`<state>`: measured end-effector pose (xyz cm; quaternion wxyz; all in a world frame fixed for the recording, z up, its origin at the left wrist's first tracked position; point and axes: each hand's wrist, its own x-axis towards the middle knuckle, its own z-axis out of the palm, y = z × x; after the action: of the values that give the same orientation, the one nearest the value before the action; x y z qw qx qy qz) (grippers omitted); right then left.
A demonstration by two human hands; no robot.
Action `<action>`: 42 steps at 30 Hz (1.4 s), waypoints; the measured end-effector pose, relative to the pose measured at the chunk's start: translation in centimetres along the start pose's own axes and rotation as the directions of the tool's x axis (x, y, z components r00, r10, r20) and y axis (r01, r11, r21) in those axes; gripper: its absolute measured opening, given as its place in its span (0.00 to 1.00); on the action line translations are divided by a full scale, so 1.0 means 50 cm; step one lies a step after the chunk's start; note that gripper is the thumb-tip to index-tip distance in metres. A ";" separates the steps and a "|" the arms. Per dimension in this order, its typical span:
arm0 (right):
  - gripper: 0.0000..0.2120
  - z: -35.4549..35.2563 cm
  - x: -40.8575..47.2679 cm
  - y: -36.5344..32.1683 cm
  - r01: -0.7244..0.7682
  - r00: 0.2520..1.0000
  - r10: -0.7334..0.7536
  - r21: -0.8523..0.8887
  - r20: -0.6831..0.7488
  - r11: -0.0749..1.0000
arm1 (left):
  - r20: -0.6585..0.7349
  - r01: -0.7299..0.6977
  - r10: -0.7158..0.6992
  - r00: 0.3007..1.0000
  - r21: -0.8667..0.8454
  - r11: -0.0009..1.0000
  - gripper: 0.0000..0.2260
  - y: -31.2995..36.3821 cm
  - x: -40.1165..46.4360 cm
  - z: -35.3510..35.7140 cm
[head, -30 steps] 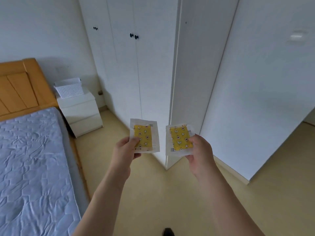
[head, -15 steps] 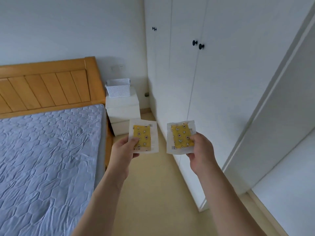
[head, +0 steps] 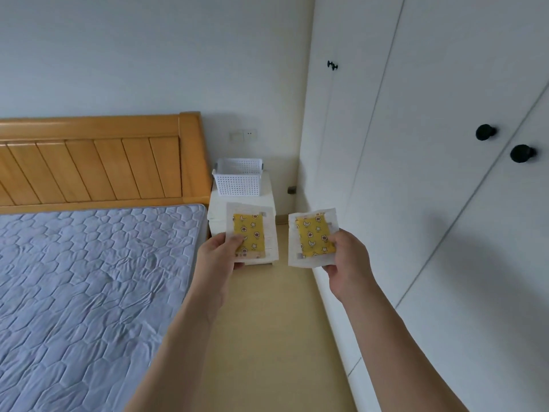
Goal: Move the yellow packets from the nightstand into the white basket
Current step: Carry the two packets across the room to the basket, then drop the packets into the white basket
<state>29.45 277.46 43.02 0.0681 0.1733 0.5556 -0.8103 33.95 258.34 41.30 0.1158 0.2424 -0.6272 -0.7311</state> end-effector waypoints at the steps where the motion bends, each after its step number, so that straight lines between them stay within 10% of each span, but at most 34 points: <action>1: 0.14 0.018 0.034 -0.005 -0.007 1.000 0.007 -0.007 0.005 1.000 | -0.008 0.004 -0.004 1.000 0.004 1.000 0.07 0.009 0.036 0.006; 21: 0.12 0.524 0.908 -0.180 -0.052 0.991 0.061 -0.082 0.118 0.995 | -0.165 -0.061 0.063 0.984 0.017 0.998 0.07 0.222 0.933 0.217; 42: 0.15 0.981 1.666 -0.054 -0.219 0.976 0.208 -0.283 -0.070 0.934 | -0.093 0.360 -0.349 0.932 0.159 0.919 0.05 0.152 1.938 0.175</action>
<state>-58.97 239.97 31.51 0.1696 0.2365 0.6469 -0.7048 -54.36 218.59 29.26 -0.0204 0.3842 -0.6300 -0.6746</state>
